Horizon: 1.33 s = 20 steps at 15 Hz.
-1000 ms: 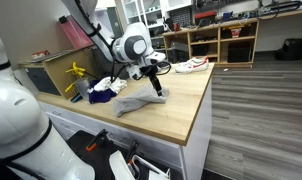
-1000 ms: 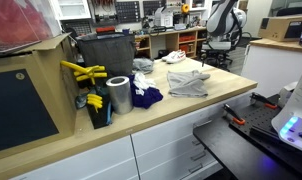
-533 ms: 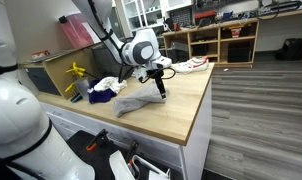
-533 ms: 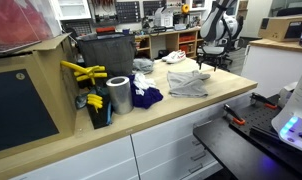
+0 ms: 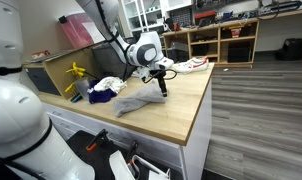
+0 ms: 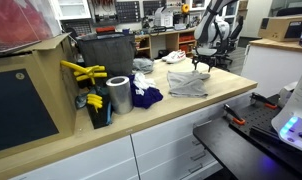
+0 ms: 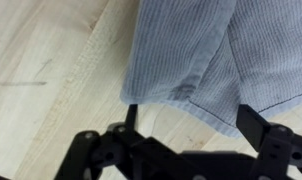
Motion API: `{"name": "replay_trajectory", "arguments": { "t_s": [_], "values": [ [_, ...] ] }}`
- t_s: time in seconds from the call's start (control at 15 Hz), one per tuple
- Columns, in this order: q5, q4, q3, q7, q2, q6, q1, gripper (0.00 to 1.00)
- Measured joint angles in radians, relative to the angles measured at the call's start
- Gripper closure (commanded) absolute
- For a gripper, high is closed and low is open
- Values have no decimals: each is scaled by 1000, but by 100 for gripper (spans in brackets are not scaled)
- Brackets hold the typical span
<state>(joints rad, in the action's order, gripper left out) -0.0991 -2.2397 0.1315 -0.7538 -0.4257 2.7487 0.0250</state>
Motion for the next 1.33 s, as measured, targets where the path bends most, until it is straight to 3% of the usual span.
{"name": "replay_trajectory", "arguments": {
  "t_s": [0.27, 0.33, 0.4, 0.53, 1.13, 1.27, 1.33],
  "values": [
    [-36, 11, 1, 0, -26, -2, 0, 0],
    [-46, 11, 1, 0, -31, -3, 0, 5],
    [-53, 11, 1, 0, -36, -3, 0, 26],
    [-67, 11, 1, 0, -44, -4, 0, 31],
    [-79, 23, 8, 0, -48, -6, -3, 97],
    [-79, 24, 11, 0, -48, -6, -5, 79],
    [-79, 24, 12, 0, -48, -6, -5, 63]
  ]
}}
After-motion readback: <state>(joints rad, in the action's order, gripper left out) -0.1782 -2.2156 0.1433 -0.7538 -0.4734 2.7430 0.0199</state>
